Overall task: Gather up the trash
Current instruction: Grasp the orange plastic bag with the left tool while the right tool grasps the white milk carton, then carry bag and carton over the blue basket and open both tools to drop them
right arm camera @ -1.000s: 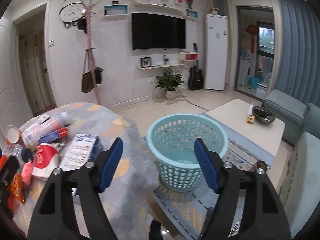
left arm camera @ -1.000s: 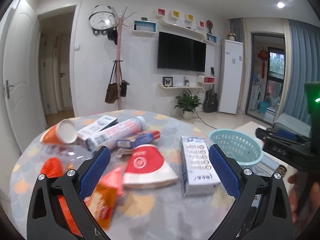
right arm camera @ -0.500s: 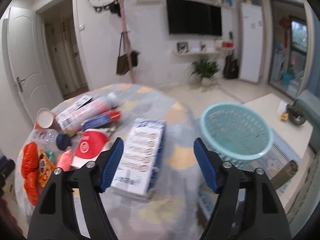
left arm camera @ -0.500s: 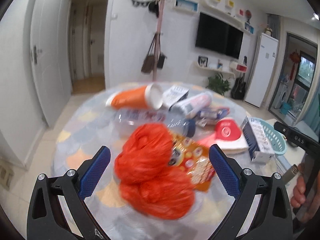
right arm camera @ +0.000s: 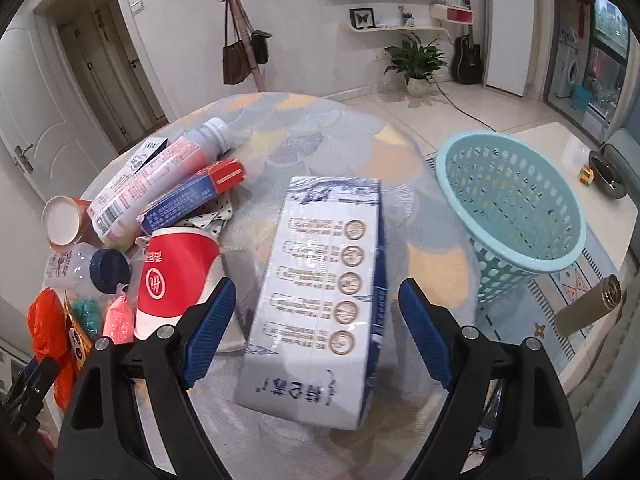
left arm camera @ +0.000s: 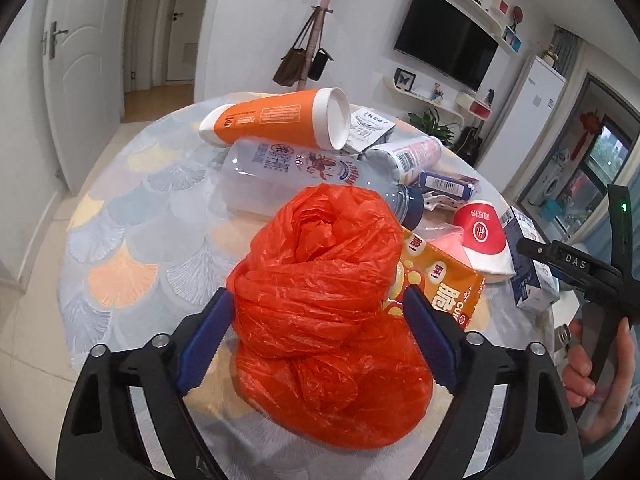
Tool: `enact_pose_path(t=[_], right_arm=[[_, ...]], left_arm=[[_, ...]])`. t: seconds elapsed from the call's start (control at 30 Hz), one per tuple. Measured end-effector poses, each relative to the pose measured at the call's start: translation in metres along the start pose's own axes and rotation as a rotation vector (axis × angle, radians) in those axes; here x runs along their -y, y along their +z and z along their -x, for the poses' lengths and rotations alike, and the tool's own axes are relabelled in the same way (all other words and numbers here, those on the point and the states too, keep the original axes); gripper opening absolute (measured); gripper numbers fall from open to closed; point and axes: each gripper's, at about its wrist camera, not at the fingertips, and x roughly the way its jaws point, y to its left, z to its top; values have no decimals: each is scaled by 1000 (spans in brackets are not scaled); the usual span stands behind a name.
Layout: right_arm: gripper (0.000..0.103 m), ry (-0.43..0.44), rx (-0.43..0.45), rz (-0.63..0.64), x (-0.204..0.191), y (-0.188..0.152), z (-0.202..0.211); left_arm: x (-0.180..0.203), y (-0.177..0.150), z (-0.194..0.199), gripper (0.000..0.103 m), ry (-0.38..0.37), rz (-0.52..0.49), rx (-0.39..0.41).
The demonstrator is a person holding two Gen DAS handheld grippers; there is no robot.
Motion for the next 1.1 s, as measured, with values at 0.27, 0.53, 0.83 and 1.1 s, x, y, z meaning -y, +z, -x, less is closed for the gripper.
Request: enact_pose_path(t=[0.27,0.53,0.83,1.1], right_arm=[[61,-34,-30,24,-1,-5,-6],[56,56,33,9,6,-5,10],[56,80,181,14,25,15,51],[56,23,271,-79,92,42,67]], left_arm=[[-1,0,5,56,1,7,2],[5,10,33,46,-84,24,103],[69,49,58,45,-162,-91,211],[167,86,25,45,-216,-226,203]])
